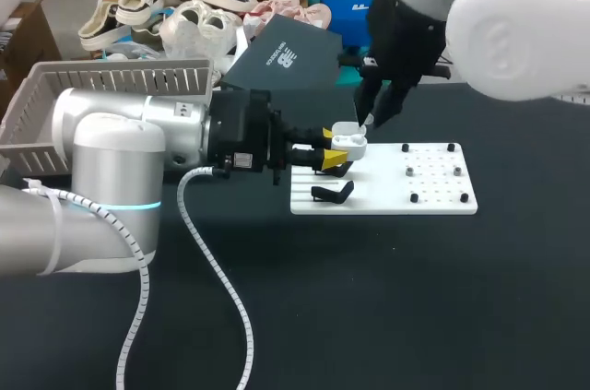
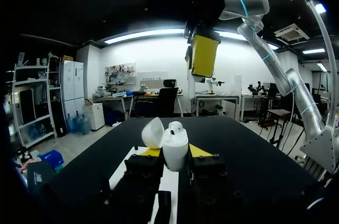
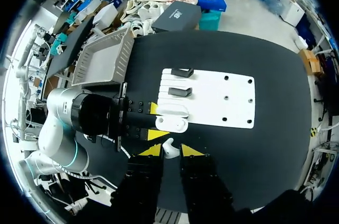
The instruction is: Pick up each earbud case from the left stands, insert the matching earbuds, close the lid, and place the case in the box.
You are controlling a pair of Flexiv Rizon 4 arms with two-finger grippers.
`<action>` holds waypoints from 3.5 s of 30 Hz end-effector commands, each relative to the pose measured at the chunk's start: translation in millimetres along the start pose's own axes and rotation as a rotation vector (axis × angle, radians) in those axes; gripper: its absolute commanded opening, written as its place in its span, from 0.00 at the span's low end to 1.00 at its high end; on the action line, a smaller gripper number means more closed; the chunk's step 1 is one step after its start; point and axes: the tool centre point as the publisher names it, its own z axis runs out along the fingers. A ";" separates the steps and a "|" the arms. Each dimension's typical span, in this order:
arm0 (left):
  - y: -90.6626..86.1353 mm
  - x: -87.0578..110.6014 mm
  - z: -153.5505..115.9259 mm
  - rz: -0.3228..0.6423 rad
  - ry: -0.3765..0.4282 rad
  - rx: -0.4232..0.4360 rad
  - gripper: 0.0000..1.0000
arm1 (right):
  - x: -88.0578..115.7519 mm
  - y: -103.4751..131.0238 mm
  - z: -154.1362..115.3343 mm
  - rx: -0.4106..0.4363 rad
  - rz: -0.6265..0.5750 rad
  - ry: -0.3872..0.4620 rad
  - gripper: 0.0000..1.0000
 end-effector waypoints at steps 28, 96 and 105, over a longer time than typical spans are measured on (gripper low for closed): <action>-0.9 0.2 -0.1 0.001 -0.002 -0.003 0.00 | -9.0 18.7 26.1 0.070 -0.126 -0.016 0.00; -0.9 0.2 -0.1 0.001 -0.002 -0.003 0.00 | -16.8 16.1 45.2 0.123 -0.046 0.041 0.00; -0.9 0.2 -0.1 0.001 -0.002 -0.003 0.00 | -18.9 14.9 48.3 0.115 -0.036 0.049 0.00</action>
